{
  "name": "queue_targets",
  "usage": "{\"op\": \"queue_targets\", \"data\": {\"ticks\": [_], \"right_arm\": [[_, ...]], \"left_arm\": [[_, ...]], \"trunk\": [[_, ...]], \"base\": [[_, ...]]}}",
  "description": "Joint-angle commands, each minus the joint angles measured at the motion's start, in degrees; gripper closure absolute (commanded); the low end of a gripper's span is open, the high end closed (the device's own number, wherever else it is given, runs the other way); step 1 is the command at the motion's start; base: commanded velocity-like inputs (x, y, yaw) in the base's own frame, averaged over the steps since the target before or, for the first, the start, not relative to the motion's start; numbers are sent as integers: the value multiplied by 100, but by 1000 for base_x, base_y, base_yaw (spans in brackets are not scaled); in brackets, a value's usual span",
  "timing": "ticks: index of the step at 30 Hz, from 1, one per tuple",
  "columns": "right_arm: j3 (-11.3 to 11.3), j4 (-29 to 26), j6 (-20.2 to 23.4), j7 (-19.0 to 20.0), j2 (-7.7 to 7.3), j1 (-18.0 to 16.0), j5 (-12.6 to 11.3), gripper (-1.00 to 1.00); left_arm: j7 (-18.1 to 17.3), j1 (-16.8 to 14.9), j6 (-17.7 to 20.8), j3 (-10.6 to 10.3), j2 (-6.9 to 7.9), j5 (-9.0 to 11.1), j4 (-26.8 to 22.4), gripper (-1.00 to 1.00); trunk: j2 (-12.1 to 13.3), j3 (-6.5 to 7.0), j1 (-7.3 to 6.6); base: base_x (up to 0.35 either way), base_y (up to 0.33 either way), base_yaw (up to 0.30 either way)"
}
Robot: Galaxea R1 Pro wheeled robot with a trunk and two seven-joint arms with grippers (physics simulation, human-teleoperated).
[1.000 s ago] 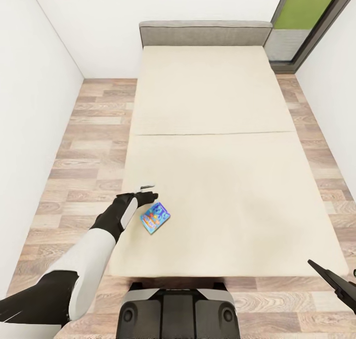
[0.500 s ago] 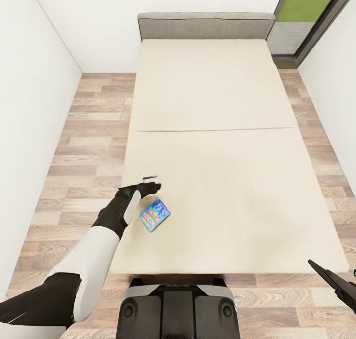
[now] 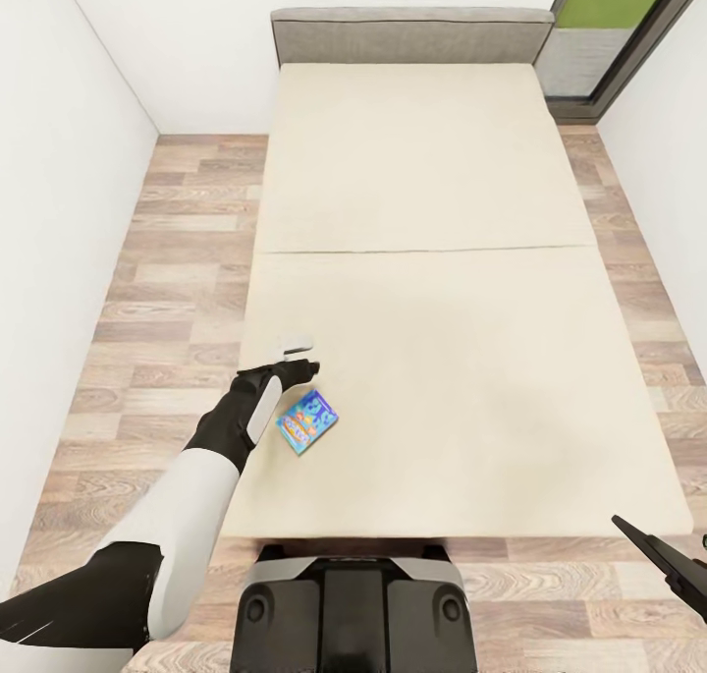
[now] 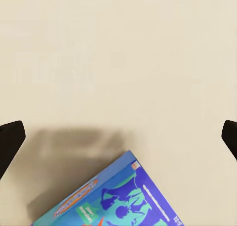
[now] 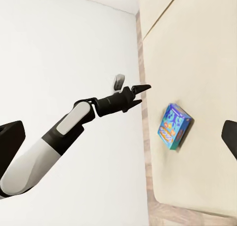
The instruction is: Put all the toys in the child's room - the three board games (two on the bed and one on the table), the two jigsaw puzzles on the table, and the tennis ball on the table - inside the toy box on the table in the child's room.
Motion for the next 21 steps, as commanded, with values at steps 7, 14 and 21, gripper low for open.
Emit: {"op": "queue_targets", "data": {"ticks": [7, 14, 21], "right_arm": [[-1, -2, 60, 8, -2, 0, -10, -100], [1, -2, 60, 7, -2, 0, -10, -100], [0, -2, 60, 6, -1, 0, -10, -100]], "left_arm": [[40, -1, 27, 3, -6, 58, -3, -100], [37, -1, 29, 3, -5, 57, -2, -100], [45, -1, 30, 3, -5, 56, -2, -100]], "trunk": [[-9, -72, 3], [-9, -138, 3], [-9, -204, 3]], "base": [[0, 0, 0], [0, 0, 0], [0, 0, 0]]}}
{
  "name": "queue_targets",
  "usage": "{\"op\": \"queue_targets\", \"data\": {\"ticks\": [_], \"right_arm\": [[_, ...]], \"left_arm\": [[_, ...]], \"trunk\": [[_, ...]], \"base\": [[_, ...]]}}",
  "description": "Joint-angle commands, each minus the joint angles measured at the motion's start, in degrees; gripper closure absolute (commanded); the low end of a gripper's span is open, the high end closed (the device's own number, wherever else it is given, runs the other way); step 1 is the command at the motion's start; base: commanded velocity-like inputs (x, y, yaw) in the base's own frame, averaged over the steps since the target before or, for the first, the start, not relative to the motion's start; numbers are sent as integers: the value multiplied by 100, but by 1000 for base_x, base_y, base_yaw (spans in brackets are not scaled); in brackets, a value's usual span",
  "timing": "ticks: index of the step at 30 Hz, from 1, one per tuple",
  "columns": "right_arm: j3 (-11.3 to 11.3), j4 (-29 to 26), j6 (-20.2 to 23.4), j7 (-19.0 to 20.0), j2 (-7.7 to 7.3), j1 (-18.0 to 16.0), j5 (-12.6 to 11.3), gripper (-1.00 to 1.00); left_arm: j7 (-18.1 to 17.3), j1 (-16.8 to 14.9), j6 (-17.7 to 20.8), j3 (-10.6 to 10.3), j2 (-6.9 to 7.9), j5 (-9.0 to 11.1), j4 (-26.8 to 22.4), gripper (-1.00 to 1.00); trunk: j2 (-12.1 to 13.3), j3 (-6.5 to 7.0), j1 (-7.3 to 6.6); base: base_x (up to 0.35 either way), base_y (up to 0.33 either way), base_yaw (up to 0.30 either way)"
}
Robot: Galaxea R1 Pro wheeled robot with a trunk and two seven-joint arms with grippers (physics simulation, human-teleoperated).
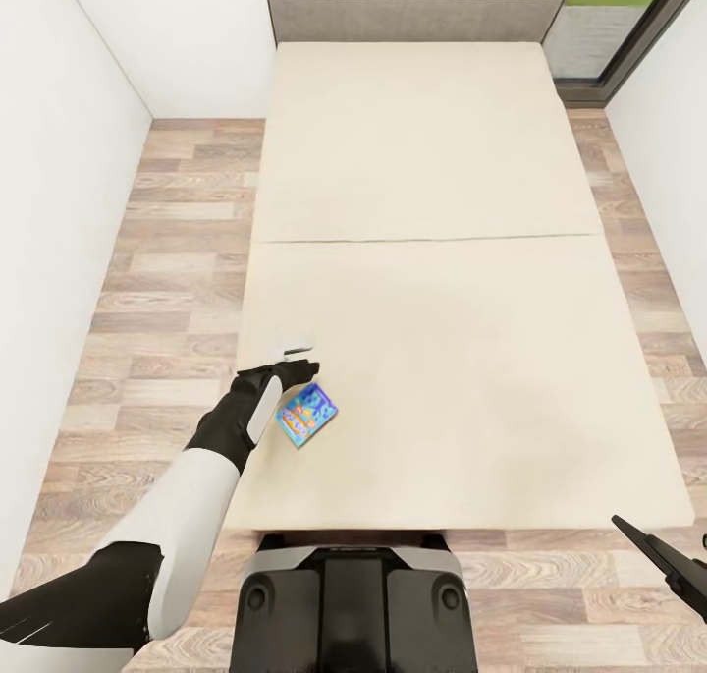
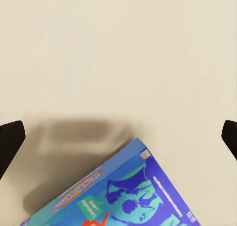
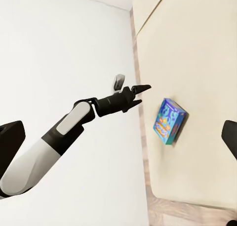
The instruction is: Put all the toys in the child's room - the three board games (two on the bed and one on the table), the two jigsaw puzzles on the table, and the tennis ball on the table - inside the toy box on the table in the child's room.
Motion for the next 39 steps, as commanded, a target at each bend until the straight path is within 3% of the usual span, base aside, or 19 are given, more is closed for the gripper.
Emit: {"op": "queue_targets", "data": {"ticks": [1, 5, 19, 39], "right_arm": [[-1, -2, 60, 11, 0, 0, -10, -100], [-1, -2, 60, 11, 3, 0, -10, -100], [-1, 0, 60, 11, -1, 0, -10, -100], [0, 0, 60, 11, -1, 0, -2, -100]], "left_arm": [[38, -1, 29, 4, -3, 60, -9, -100], [38, -1, 29, -33, -3, 57, -9, -100], [38, -1, -26, -465, 12, 64, -16, -100], [38, -1, -46, -521, 22, 70, -17, -100]], "trunk": [[-9, -16, 3], [-9, -53, 3], [-9, -185, 3], [-9, -345, 3]], "base": [[0, 0, 0], [0, 0, 0], [0, 0, 0], [0, 0, 0]]}}
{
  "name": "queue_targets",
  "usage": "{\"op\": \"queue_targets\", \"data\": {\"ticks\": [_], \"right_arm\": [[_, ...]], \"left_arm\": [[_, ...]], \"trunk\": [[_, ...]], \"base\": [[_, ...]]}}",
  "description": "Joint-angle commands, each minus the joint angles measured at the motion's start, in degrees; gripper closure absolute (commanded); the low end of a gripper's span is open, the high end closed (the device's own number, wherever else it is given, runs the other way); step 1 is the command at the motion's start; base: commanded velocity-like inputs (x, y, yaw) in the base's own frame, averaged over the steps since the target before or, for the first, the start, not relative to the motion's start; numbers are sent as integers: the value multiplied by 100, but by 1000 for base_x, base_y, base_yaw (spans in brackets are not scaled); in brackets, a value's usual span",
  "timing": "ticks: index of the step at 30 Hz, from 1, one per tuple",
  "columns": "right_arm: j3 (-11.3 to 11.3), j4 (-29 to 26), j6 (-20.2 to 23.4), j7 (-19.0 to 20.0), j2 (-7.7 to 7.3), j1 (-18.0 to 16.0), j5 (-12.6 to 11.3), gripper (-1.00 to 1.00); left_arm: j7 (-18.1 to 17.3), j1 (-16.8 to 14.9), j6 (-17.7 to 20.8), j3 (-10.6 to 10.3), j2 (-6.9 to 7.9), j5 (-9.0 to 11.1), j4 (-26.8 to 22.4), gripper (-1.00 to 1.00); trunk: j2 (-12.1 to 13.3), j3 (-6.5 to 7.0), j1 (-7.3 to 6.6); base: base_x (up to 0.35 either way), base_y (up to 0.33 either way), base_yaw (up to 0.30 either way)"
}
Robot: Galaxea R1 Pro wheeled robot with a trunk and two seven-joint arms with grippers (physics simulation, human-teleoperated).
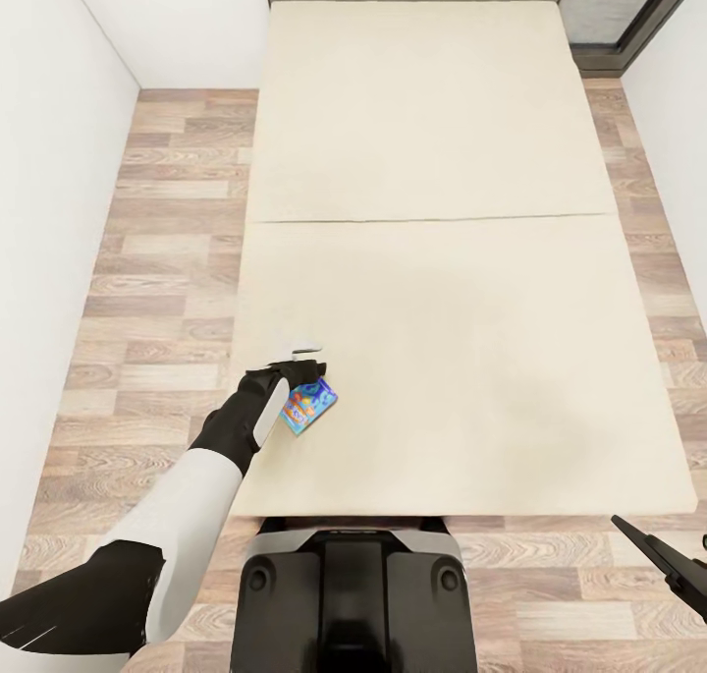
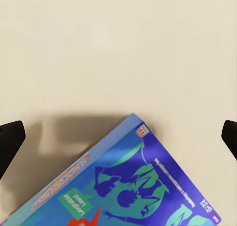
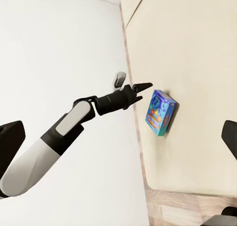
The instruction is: Put all the toys in the child's room - the three board games (two on the bed and one on the table), the two jigsaw puzzles on the table, and the tennis ball on the table - inside the toy box on the table in the child's room.
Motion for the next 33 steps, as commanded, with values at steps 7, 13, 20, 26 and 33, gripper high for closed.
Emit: {"op": "queue_targets", "data": {"ticks": [7, 13, 20, 26, 33], "right_arm": [[-2, 1, 60, 11, 3, 0, -11, -100], [1, 1, 58, 11, 4, 0, -11, -100], [5, 0, 53, 0, 5, 0, -9, -100], [6, 4, 52, -12, 0, 0, -1, -100], [6, 20, 51, -14, 2, 0, -7, -100]], "left_arm": [[53, -1, 25, -22, 10, 59, -9, -100], [53, -1, 25, -22, 12, 58, -9, -100], [53, -1, 25, -22, 14, 59, -9, -100], [53, -1, 25, -22, 13, 61, -9, -100], [53, -1, 25, -22, 13, 57, -9, -100]], "trunk": [[-9, -16, 3], [-9, -18, 3], [-9, -19, 3], [-9, -19, 3], [-9, -19, 3]], "base": [[0, 0, 0], [0, 0, 0], [0, 0, 0], [0, 0, 0], [0, 0, 0]]}}
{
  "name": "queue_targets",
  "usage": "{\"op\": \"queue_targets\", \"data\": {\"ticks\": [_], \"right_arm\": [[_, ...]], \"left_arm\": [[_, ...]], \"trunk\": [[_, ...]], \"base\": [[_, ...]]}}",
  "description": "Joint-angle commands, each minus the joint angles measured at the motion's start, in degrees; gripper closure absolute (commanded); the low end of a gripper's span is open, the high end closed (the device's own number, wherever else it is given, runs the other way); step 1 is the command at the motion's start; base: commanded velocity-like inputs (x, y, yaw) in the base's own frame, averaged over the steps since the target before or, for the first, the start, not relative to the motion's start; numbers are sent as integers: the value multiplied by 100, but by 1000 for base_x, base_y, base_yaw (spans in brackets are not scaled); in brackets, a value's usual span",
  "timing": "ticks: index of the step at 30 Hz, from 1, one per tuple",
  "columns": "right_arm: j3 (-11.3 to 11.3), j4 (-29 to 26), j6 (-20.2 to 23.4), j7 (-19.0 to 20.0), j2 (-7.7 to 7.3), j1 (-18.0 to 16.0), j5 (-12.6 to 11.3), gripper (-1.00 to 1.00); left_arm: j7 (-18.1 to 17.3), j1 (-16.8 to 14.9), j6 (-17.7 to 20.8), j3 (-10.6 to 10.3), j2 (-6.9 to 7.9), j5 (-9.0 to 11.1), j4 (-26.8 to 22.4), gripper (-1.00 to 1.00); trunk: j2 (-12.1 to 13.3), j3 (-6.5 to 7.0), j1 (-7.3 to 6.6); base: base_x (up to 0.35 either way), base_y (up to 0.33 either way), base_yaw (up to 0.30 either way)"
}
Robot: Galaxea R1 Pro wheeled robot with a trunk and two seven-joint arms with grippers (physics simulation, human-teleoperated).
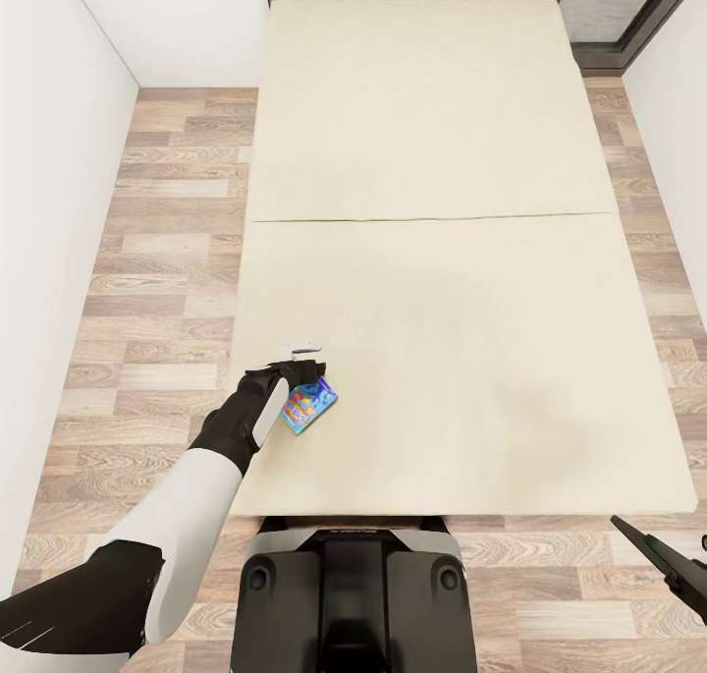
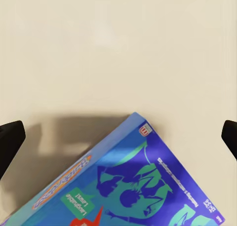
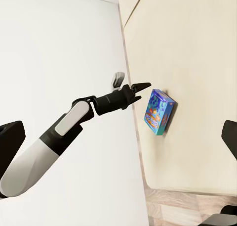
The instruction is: Put all the toys in the child's room - the three board games (two on the bed and one on the table), the two jigsaw puzzles on the table, and the tennis ball on the table - inside the toy box on the table in the child's room.
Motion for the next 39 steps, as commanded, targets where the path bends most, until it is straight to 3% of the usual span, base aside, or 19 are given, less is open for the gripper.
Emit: {"op": "queue_targets", "data": {"ticks": [1, 16, 39], "right_arm": [[-3, 1, 58, 11, 2, 0, -10, -100], [-9, 10, 58, 18, 2, 0, -11, -100], [-10, 10, 69, 19, -5, 0, -11, -100]], "left_arm": [[53, -1, 24, -22, 3, 60, -8, -100], [53, -1, 17, -22, 3, 58, -8, -100], [53, -1, 17, -19, 12, 65, -8, -100]], "trunk": [[-9, -6, 3], [-9, -30, 3], [-9, -228, 3]], "base": [[0, 0, 0], [0, 0, 0], [0, 0, 0]]}}
